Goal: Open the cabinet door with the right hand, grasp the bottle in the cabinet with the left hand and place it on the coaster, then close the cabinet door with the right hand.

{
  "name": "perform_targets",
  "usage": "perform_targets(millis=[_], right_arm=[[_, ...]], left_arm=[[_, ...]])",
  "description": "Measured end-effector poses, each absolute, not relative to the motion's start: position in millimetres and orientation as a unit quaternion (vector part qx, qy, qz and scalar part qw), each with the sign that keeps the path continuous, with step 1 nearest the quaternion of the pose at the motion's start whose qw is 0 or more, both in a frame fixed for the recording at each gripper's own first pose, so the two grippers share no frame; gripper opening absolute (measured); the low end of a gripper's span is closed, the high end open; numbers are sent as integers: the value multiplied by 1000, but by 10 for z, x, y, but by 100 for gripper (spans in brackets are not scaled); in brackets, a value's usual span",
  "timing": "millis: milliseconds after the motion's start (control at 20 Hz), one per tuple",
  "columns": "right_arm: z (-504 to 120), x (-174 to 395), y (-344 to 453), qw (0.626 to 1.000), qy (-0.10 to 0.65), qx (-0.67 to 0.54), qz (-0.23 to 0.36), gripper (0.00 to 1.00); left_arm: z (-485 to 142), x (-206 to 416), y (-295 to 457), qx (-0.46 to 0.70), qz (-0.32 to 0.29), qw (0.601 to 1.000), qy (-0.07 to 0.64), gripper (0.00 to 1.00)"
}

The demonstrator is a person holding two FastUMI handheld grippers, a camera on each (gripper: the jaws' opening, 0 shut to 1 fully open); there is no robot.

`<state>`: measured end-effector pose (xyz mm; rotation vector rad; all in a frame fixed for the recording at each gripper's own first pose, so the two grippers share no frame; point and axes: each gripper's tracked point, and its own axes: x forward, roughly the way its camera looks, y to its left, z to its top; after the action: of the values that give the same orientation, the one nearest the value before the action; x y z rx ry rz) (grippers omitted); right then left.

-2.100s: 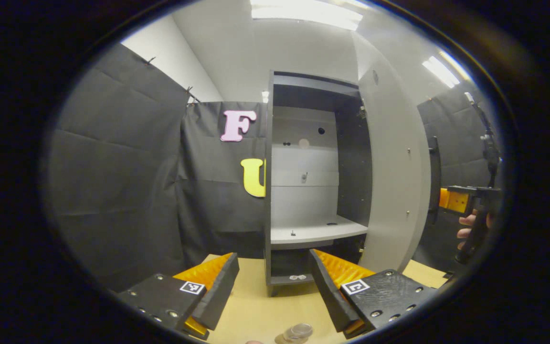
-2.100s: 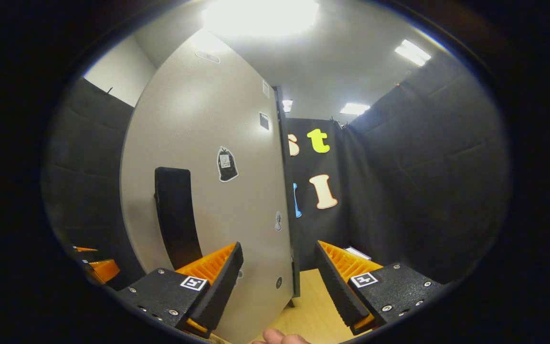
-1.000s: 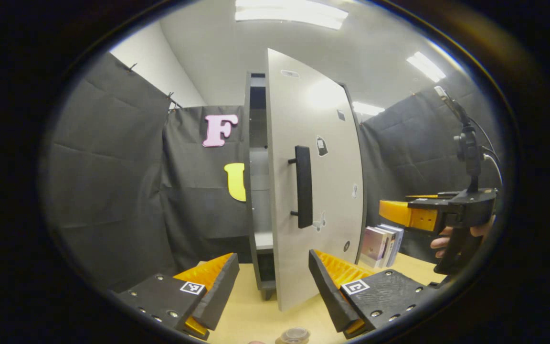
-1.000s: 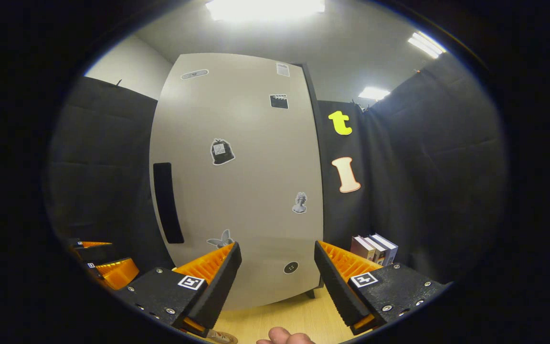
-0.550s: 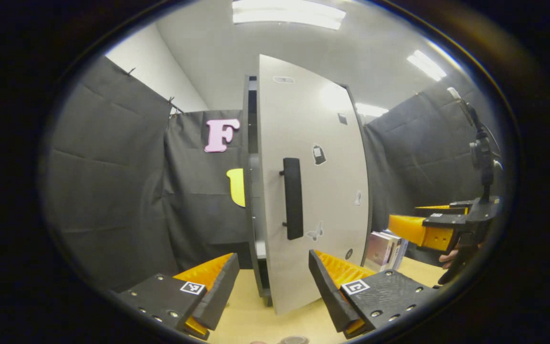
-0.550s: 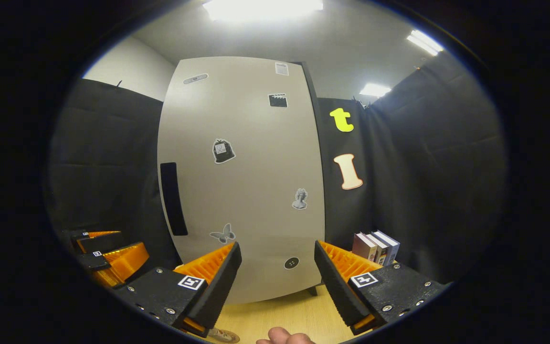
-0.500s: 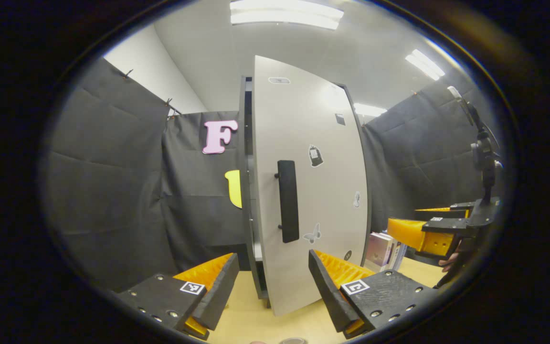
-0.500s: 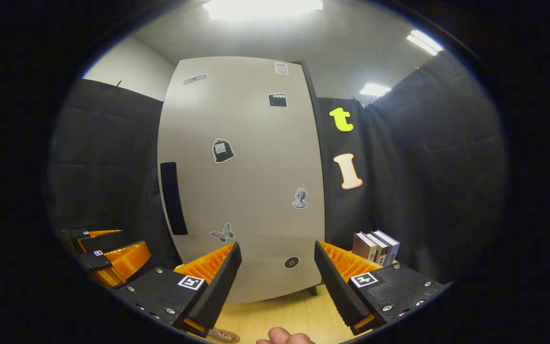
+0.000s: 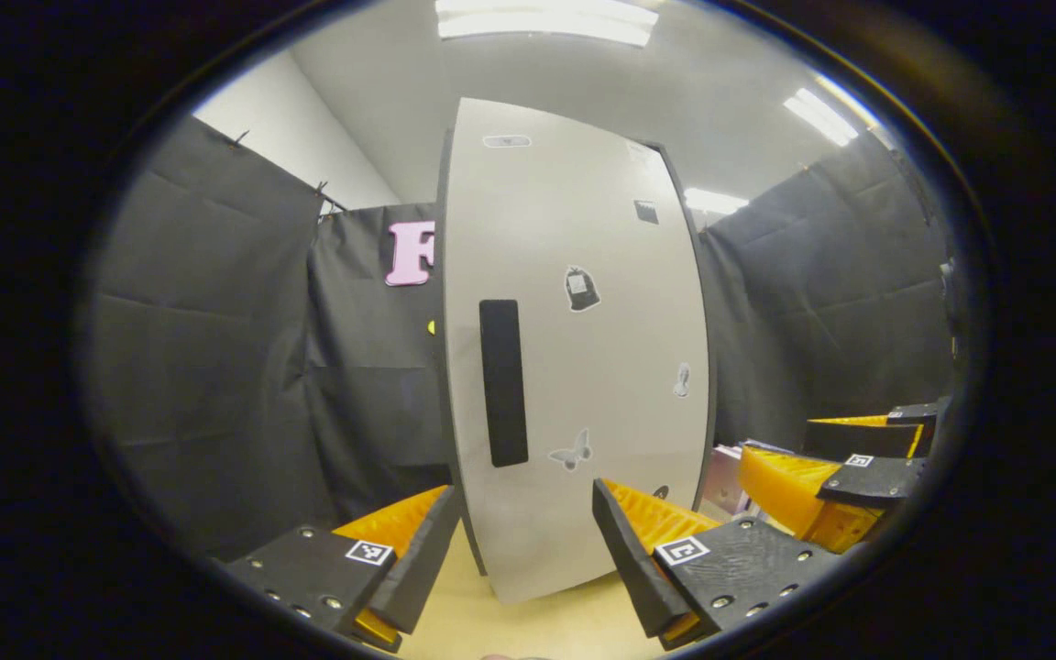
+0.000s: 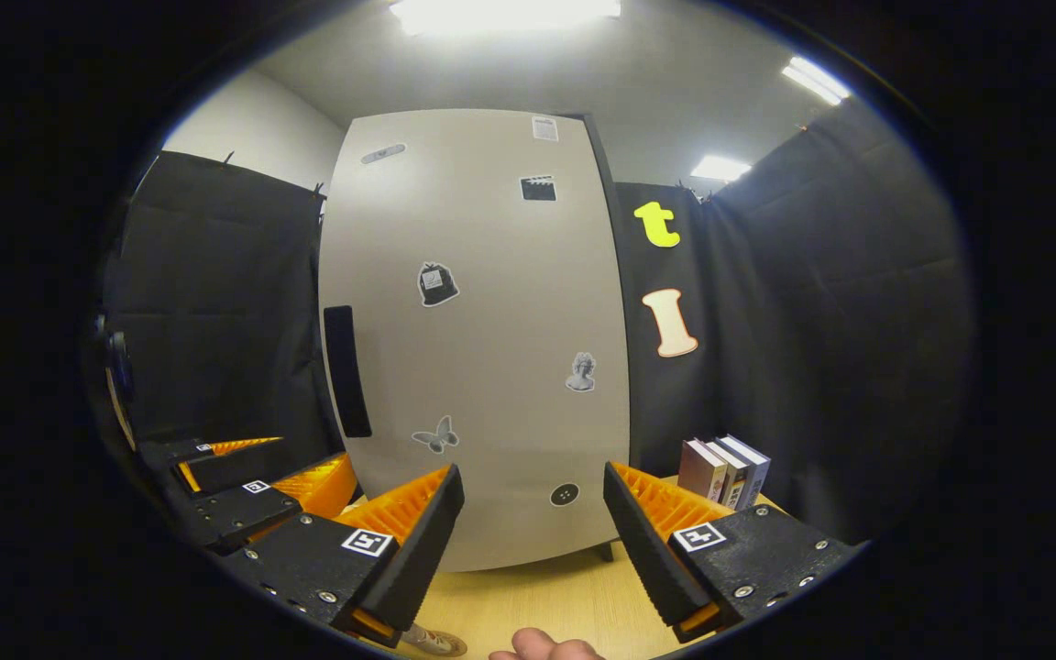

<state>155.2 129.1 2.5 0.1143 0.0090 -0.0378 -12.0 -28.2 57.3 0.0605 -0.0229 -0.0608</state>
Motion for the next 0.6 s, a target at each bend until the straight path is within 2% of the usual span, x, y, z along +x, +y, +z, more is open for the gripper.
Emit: perform_targets(millis=[100, 600], right_arm=[[14, 1568, 1298, 998, 5, 60, -20, 95], [97, 1655, 1378, 998, 4, 54, -8, 95]], left_arm=[[564, -159, -341, 18, -38, 999, -10, 88], [594, -241, -311, -10, -28, 999, -22, 86]])
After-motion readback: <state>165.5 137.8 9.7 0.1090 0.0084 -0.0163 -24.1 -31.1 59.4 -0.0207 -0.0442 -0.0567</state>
